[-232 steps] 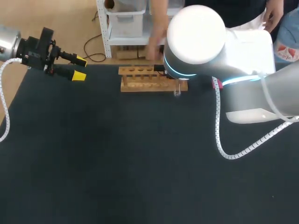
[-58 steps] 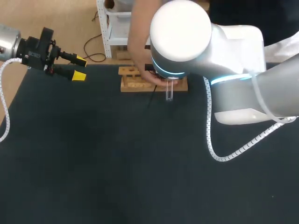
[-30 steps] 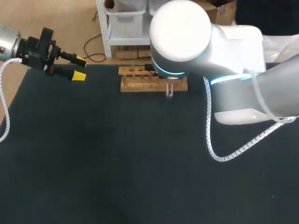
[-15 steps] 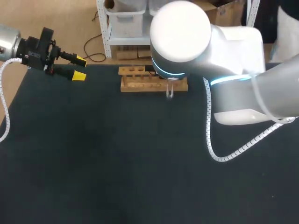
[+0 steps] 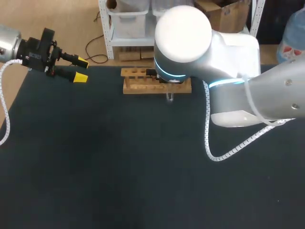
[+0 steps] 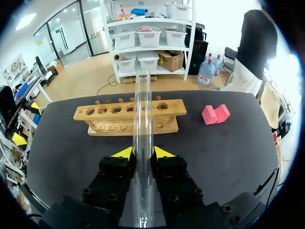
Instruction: Grasp the test tube, adjust it, and insert it.
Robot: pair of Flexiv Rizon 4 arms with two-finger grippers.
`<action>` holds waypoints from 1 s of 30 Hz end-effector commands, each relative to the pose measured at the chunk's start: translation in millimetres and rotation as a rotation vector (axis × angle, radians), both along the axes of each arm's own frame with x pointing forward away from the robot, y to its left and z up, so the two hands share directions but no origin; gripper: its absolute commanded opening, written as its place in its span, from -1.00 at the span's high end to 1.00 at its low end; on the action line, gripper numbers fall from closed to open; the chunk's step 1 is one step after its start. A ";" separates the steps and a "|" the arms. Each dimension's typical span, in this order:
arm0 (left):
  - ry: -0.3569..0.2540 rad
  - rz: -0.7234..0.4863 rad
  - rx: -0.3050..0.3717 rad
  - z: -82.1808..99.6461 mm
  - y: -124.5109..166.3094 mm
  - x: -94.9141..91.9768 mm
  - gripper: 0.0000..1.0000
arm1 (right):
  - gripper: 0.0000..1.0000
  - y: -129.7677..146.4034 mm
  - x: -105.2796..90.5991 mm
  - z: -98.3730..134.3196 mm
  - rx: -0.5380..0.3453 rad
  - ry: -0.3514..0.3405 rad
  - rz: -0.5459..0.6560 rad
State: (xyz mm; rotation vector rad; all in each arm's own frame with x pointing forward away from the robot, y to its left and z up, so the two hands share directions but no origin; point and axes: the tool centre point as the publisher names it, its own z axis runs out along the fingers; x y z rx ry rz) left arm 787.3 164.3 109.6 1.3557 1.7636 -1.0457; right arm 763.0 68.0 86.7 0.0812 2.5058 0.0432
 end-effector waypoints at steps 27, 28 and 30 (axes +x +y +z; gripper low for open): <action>-0.002 -0.002 -0.001 -0.9 0.6 0.3 -1.00 | 1.00 6.8 32.2 -42.0 0.003 0.100 -0.020; -0.002 -0.002 -0.001 -0.9 0.6 0.3 -1.00 | 1.00 7.3 32.6 -43.0 0.004 0.103 -0.020; -0.002 -0.002 -0.001 -0.9 0.6 0.3 -1.00 | 1.00 8.0 33.6 -45.5 0.008 0.109 -0.021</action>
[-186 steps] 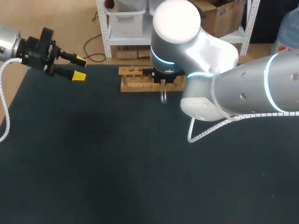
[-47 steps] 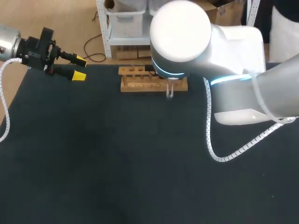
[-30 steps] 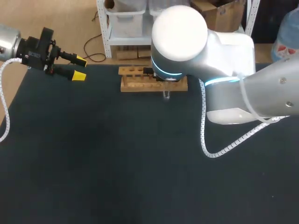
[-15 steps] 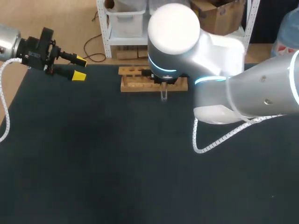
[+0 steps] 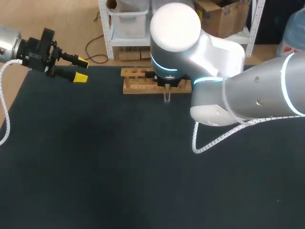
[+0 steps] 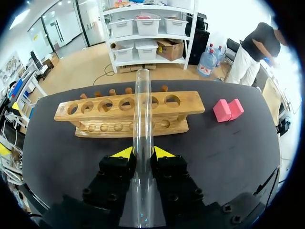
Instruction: Grasp the test tube, adjust it, and insert it.
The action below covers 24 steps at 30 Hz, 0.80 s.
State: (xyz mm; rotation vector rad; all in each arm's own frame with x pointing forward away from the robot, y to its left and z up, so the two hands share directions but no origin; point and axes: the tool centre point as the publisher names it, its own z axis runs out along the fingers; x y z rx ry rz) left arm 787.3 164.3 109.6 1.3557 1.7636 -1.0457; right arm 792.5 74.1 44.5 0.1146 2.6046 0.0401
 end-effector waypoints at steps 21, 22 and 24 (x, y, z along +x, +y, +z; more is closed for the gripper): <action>-0.002 -0.002 -0.001 -0.9 0.6 0.3 -1.00 | 1.00 2.2 7.7 -21.9 0.024 0.080 -0.008; -0.002 -0.002 -0.001 -0.9 0.6 0.3 -1.00 | 1.00 1.9 7.6 -22.9 0.024 0.084 -0.008; -0.002 -0.002 -0.001 -0.9 0.6 0.3 -1.00 | 1.00 1.5 7.5 -24.1 0.025 0.089 -0.009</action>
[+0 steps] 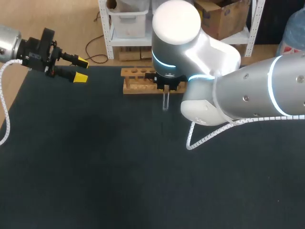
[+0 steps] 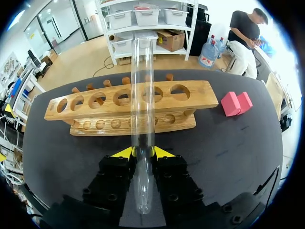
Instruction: Grasp the test tube, adjust it, and insert it.
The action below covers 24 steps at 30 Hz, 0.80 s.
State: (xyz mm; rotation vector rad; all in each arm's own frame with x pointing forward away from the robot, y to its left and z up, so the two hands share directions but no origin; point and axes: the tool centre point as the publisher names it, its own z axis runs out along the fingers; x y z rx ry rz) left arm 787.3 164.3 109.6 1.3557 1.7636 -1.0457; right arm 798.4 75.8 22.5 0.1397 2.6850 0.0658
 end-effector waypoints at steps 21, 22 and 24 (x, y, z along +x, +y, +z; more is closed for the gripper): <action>-0.002 -0.002 -0.001 -0.9 0.6 0.3 -1.00 | 1.00 -0.3 -20.9 33.3 -0.007 -0.078 -0.040; -0.002 -0.002 -0.001 -0.9 0.6 0.3 -1.00 | 1.00 -0.8 -22.6 36.8 -0.010 -0.089 -0.045; -0.002 -0.002 -0.001 -0.9 0.6 0.3 -1.00 | 1.00 -1.9 -26.0 44.5 -0.011 -0.113 -0.052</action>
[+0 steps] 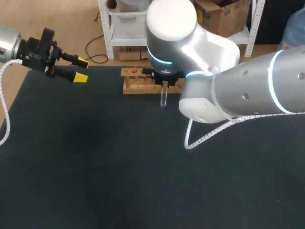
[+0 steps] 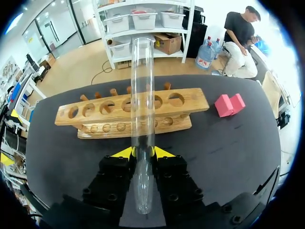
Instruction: Grasp the test tube, adjust it, and insert it.
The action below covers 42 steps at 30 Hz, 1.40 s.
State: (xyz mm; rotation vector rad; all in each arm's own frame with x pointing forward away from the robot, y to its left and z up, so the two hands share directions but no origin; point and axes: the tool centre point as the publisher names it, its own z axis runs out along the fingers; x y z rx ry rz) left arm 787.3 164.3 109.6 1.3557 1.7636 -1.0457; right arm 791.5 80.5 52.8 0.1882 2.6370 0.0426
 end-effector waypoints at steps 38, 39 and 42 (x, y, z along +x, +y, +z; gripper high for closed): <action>-0.002 -0.002 -0.001 -0.9 0.6 0.3 -1.00 | 1.00 -26.3 -93.8 77.2 -0.020 -0.183 0.036; -0.002 -0.002 -0.001 -0.9 0.6 0.3 -1.00 | 1.00 -26.3 -93.8 77.2 -0.020 -0.183 0.036; -0.002 -0.002 -0.001 -0.9 0.6 0.3 -1.00 | 1.00 -26.3 -93.8 77.2 -0.020 -0.183 0.036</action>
